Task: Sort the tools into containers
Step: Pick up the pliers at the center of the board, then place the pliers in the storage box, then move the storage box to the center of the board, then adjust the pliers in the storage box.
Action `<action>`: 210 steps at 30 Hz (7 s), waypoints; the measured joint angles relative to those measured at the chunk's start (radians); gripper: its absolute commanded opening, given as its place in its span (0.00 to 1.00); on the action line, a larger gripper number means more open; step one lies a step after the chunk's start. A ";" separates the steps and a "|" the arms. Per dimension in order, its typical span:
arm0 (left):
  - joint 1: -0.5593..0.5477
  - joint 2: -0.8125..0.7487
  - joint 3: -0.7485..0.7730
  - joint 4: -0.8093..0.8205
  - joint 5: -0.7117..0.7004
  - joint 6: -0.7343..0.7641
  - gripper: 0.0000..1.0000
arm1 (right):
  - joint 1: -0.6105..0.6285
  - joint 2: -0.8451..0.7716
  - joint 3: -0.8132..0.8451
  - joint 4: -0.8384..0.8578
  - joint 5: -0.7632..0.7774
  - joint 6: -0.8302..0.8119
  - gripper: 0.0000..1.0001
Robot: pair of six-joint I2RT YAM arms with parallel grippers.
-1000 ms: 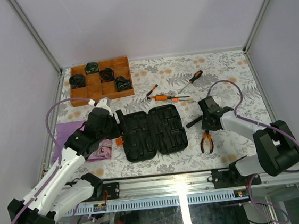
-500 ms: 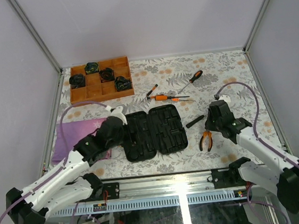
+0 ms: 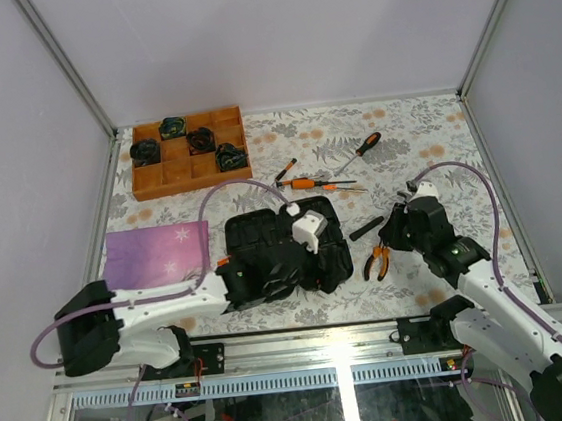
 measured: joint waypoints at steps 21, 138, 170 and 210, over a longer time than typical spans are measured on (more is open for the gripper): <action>-0.008 0.459 0.185 0.351 0.133 0.154 0.68 | 0.000 -0.147 -0.018 -0.028 -0.118 -0.026 0.00; 0.583 0.006 0.020 -0.568 -0.098 -0.172 0.47 | -0.003 -0.089 -0.037 0.053 -0.395 0.082 0.71; 0.655 -0.095 -0.236 -0.249 0.092 -0.257 0.21 | -0.003 -0.072 0.004 -0.025 -0.368 -0.014 0.51; 0.888 -0.288 0.101 -0.589 0.102 0.044 0.35 | 0.552 0.800 0.632 0.049 -0.077 -0.026 0.55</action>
